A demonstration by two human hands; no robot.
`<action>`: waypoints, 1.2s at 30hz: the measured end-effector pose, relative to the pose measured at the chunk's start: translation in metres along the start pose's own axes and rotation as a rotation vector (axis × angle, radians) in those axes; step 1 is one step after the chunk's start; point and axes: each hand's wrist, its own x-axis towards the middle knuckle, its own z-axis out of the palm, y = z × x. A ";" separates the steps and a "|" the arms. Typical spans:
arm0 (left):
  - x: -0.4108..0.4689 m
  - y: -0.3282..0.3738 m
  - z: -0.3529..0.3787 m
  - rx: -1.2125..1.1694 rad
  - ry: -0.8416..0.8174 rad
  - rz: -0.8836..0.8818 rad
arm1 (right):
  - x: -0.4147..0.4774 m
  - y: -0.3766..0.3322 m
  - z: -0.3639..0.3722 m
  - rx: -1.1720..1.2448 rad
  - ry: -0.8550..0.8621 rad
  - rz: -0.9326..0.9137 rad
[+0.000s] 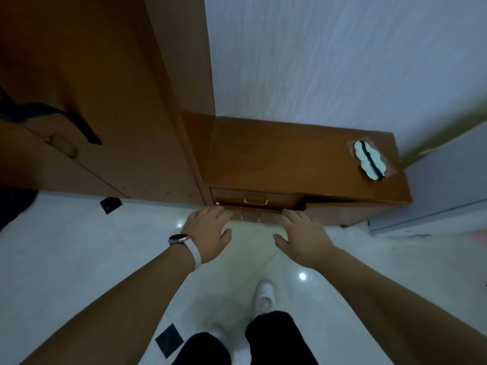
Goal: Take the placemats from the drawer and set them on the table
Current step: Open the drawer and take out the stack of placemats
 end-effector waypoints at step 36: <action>0.195 -0.061 0.350 -0.017 0.370 0.248 | 0.207 0.090 0.334 0.044 0.442 -0.020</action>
